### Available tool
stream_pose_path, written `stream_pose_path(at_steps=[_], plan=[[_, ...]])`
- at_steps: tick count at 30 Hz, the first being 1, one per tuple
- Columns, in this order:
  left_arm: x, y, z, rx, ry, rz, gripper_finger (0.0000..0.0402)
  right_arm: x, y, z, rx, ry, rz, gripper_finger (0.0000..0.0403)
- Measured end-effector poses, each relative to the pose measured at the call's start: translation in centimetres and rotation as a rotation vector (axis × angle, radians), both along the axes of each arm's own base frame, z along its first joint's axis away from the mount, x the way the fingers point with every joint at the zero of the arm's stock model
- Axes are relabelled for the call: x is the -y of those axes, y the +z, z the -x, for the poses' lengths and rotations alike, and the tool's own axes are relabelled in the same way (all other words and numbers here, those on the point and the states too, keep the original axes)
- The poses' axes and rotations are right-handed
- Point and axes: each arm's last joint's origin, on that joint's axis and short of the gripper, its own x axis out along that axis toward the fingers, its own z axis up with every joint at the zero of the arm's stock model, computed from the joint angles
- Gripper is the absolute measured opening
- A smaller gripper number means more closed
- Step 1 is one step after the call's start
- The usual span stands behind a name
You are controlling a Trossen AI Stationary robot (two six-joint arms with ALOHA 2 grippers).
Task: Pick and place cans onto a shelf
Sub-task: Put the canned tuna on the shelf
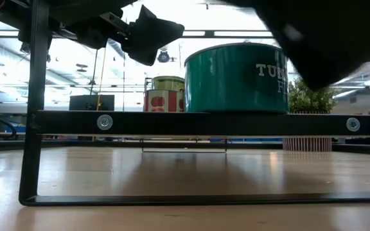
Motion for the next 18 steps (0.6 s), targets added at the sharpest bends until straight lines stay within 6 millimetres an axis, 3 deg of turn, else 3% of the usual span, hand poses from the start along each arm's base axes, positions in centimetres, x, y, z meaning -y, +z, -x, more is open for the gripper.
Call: stream_pose_path(at_steps=[12, 18], plan=[[0.0, -0.2, 0.0, -0.019, 0.003, 0.001, 0.0293, 0.7, 1.8, -1.7, 0.132, 0.141, -0.063, 0.031], [0.0, -0.1, 0.0, -0.018, 0.003, 0.001, 0.0293, 1.5, 1.4, -2.4, 0.098, 0.144, -0.021, 0.031]])
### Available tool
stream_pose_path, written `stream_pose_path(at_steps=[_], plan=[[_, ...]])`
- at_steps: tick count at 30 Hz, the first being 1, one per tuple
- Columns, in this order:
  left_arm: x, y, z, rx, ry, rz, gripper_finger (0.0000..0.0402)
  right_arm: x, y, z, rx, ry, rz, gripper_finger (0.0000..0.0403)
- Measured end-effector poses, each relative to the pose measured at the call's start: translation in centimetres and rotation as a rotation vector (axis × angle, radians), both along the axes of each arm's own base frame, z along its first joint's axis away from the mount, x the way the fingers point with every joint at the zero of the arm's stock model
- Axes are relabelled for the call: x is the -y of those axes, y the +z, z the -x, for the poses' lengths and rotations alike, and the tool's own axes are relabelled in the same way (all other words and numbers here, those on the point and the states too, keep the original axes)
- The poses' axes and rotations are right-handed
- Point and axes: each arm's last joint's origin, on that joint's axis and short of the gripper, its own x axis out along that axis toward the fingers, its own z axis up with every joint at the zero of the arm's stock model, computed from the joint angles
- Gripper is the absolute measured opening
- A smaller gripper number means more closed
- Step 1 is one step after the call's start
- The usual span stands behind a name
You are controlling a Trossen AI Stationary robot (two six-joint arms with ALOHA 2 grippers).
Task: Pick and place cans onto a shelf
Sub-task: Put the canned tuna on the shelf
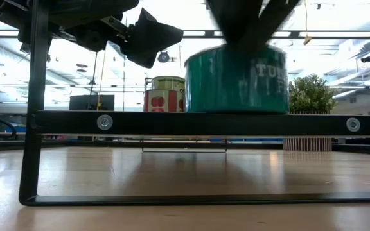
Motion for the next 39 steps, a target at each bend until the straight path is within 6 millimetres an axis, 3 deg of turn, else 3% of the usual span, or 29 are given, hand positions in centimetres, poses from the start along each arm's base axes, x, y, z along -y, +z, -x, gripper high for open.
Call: stream_pose_path(at_steps=[8, 19, 24, 27, 35, 39], plan=[[0.0, -0.1, 0.0, -0.011, 0.0, -0.004, 0.0293, 1.9, -1.6, -0.8, -0.145, -0.126, 0.039, 0.031], [-0.1, -0.8, 0.2, -0.077, 0.025, -0.034, 0.0293, 0.4, -0.3, 0.1, -0.108, -0.009, -0.05, 0.031], [0.4, -1.5, 0.6, -0.145, 0.013, -0.048, 0.0293, -1.1, 2.2, 1.6, -0.091, 0.104, -0.088, 0.031], [0.9, -2.1, 0.7, -0.164, 0.006, -0.058, 0.0293, -1.6, 4.9, 2.6, -0.053, 0.163, -0.075, 0.031], [1.5, -2.1, -0.8, -0.18, 0.063, -0.05, 0.0293, -1.0, 12.0, 5.6, 0.043, 0.152, 0.045, 0.031], [1.9, -2.3, -1.5, -0.239, 0.054, -0.085, 0.0293, -0.6, 14.3, 7.0, 0.074, 0.109, 0.106, 0.031]])
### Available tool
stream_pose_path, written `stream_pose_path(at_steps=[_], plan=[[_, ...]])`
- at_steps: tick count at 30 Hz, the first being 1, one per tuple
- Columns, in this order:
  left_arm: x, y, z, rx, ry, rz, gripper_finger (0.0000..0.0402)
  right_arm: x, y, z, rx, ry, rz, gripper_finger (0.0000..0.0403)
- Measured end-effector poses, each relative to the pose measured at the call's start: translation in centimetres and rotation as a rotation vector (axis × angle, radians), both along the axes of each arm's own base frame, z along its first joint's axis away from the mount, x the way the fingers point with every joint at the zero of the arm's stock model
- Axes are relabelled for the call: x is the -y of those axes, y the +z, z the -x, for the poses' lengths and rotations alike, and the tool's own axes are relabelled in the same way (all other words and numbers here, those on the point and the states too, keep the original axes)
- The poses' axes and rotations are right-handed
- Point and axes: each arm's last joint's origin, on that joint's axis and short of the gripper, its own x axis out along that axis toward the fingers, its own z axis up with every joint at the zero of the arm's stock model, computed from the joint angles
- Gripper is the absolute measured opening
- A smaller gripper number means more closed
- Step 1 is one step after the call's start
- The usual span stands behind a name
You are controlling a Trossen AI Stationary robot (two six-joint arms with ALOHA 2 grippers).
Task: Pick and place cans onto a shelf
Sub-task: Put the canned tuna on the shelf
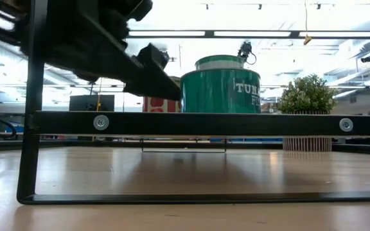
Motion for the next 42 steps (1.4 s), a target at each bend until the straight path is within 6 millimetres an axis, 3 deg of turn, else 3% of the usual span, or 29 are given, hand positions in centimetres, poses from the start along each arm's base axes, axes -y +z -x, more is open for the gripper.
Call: stream_pose_path(at_steps=[13, 18, 27, 35, 42], plan=[[-0.2, 0.5, -0.8, 0.082, 0.119, -0.039, 0.0293, -0.1, 0.6, 1.2, 0.017, -0.054, 0.084, 0.031], [-0.1, 0.6, -0.8, 0.127, 0.175, -0.139, 0.0293, -0.2, 0.6, 1.2, 0.021, -0.052, 0.091, 0.031], [0.5, 0.6, -0.5, 0.166, 0.106, -0.253, 0.0293, -0.2, 0.6, 1.2, 0.022, -0.049, 0.092, 0.031], [0.7, 0.8, -0.5, 0.187, 0.101, -0.251, 0.0293, -0.2, 0.7, 1.3, 0.019, -0.048, 0.097, 0.031], [0.8, 2.8, 0.2, 0.287, 0.146, -0.435, 0.0293, -0.2, 1.3, 2.0, 0.02, -0.044, 0.109, 0.031]])
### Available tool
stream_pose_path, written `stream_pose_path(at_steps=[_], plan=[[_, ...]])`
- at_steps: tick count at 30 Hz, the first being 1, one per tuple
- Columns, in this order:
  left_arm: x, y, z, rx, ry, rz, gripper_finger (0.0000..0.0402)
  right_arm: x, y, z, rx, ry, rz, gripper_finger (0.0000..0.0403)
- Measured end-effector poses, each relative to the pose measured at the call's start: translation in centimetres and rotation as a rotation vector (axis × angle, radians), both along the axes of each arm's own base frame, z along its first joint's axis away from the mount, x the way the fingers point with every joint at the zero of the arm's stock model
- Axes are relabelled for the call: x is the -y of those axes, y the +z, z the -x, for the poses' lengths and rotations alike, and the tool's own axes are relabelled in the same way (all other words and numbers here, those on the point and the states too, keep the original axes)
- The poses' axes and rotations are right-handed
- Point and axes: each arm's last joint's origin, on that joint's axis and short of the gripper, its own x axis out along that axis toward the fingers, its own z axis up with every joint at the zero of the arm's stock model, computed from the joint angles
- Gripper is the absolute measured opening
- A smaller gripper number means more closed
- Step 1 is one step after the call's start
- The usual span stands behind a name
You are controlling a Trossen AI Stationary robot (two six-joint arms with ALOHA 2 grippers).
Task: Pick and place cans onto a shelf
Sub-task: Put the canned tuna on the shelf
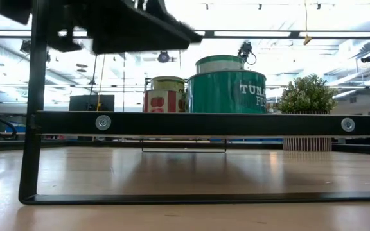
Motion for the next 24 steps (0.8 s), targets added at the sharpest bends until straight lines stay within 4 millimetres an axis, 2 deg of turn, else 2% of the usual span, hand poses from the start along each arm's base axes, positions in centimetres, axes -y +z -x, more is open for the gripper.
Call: stream_pose_path(at_steps=[3, 8, 13, 24], plan=[[0.2, 1.0, 0.4, 0.051, 0.017, -0.126, 0.0293, 0.1, -0.2, 0.0, -0.016, -0.02, 0.005, 0.031], [0.8, 1.6, 0.7, 0.107, 0.041, -0.366, 0.0293, 0.2, -0.2, 0.0, -0.015, -0.02, 0.017, 0.031], [1.0, 2.3, 0.5, 0.19, 0.038, -0.452, 0.0293, 0.4, -0.2, -0.3, -0.008, -0.022, 0.042, 0.031], [1.4, 0.6, -0.9, 0.349, 0.066, -0.638, 0.0293, 0.9, -0.3, -0.9, -0.008, -0.039, 0.054, 0.031]])
